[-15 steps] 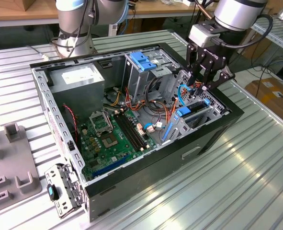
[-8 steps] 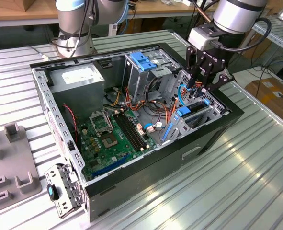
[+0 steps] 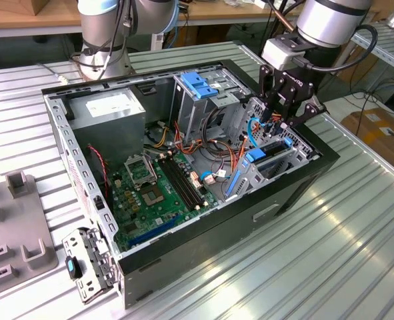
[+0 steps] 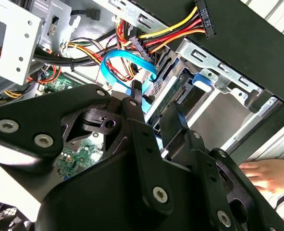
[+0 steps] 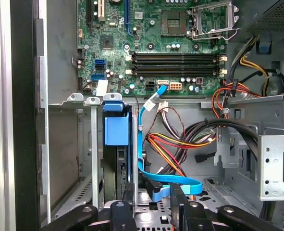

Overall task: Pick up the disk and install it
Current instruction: 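Insert the first disk wire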

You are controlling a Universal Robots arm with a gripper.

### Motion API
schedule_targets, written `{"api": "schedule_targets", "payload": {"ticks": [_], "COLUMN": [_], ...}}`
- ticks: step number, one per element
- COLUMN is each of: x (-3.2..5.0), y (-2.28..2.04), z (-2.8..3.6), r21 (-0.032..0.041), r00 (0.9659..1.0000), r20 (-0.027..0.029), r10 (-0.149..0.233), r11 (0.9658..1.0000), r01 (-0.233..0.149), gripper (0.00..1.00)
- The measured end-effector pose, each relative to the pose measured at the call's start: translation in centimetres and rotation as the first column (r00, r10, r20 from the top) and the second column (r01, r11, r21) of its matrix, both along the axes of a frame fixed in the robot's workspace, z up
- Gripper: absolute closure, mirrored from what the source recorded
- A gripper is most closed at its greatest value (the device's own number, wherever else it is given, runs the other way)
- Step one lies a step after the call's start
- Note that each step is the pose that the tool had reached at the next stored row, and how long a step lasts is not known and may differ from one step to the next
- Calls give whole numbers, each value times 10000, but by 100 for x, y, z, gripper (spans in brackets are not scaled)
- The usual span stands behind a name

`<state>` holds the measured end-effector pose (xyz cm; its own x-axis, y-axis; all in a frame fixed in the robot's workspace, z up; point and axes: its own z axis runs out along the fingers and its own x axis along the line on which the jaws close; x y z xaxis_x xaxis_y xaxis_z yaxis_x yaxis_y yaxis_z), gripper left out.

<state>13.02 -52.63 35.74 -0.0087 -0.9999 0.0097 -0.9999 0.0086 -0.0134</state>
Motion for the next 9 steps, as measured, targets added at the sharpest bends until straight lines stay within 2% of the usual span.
{"api": "schedule_targets", "payload": {"ticks": [3,4,5,6,7,9], "x": [0,0,0,0,0,0], "y": [0,0,0,0,0,0], "z": [-1,-1,-1,-1,-2,-2], "r21": [0,0,1,0,0,-1], "r00": [10000,10000,10000,10000,10000,10000], "r20": [0,0,0,0,0,0], "r10": [0,-1,0,-1,0,0], "r11": [10000,10000,10000,10000,10000,10000], "r01": [0,1,0,1,0,0], "gripper": [58,65,65,78,84,84]}}
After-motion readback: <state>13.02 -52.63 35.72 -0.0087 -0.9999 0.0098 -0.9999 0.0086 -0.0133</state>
